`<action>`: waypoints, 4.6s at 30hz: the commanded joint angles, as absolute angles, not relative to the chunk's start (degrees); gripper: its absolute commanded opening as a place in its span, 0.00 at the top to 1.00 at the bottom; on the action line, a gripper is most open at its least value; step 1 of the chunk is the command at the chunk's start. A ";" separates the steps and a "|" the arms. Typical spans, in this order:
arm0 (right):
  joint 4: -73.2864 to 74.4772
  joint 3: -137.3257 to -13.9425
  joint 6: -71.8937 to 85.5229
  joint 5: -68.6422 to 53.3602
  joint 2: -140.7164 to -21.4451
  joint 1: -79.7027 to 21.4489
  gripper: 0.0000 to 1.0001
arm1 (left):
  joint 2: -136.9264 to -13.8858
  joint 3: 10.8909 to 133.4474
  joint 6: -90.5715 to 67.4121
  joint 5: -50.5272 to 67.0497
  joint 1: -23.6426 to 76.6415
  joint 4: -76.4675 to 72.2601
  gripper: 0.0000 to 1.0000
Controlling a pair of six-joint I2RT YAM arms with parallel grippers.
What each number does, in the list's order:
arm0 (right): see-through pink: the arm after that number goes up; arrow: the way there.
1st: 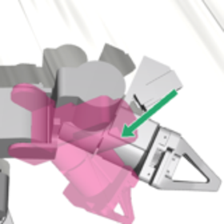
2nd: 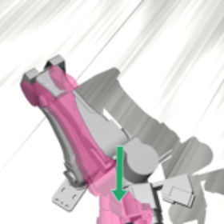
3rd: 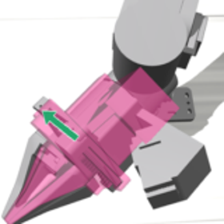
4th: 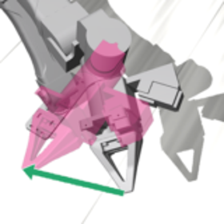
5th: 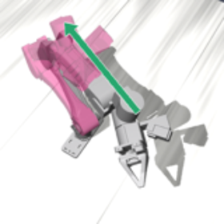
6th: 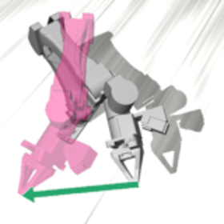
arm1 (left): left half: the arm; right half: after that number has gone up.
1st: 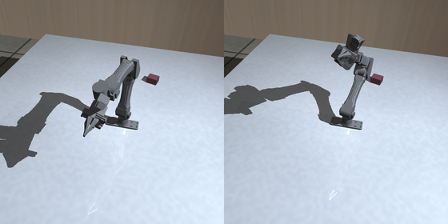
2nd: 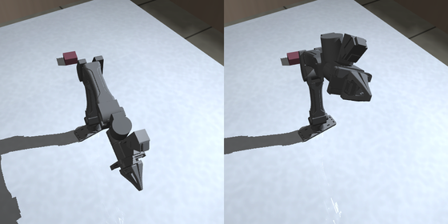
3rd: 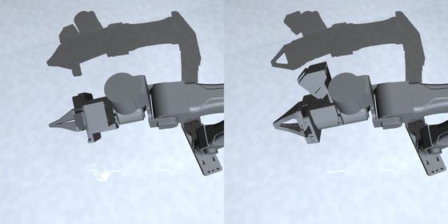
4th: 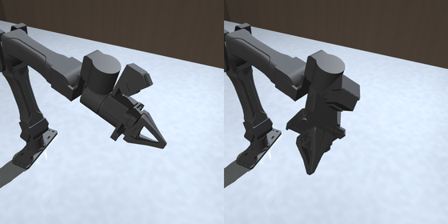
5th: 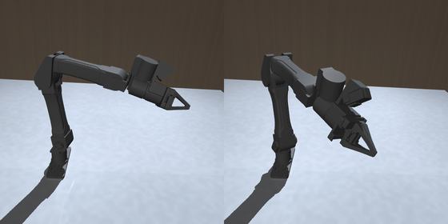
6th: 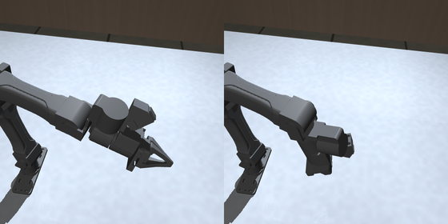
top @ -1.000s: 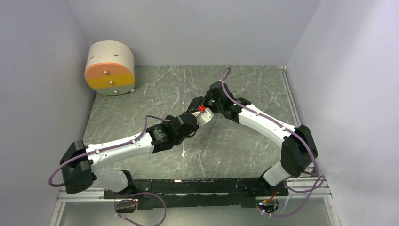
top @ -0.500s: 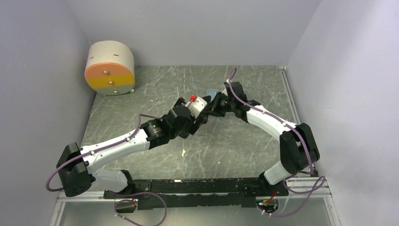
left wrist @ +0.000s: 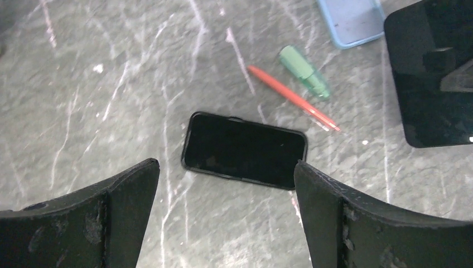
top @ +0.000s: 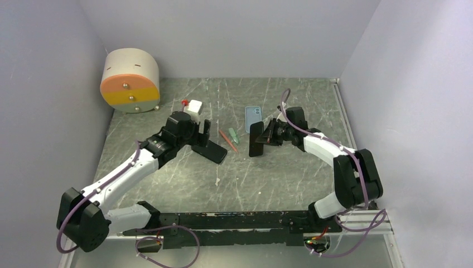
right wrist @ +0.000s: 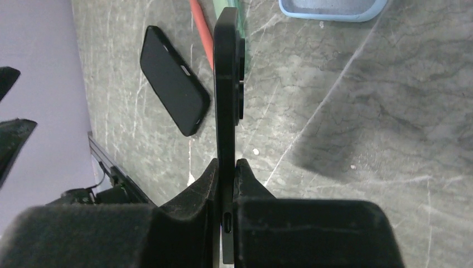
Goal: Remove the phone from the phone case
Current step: Place the phone at the center of the board, then pick up the phone at the center of the board.
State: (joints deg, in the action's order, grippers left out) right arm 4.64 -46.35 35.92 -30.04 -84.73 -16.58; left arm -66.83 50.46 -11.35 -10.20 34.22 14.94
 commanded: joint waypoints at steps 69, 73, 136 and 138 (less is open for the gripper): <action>27.42 -64.32 33.91 12.82 -103.03 -37.67 0.06 | -61.22 48.60 -12.40 -16.34 27.52 17.05 0.06; 29.20 -64.99 34.59 14.90 -104.34 -37.71 0.14 | -61.15 48.60 -12.43 -16.50 27.56 17.14 0.06; 4.57 -44.66 13.26 20.84 -60.06 -30.27 0.01 | -96.20 75.38 -69.01 -13.48 27.58 50.66 0.06; 4.25 -44.03 12.70 20.35 -59.58 -30.20 0.01 | -98.37 77.10 -72.72 -14.15 27.60 52.54 0.06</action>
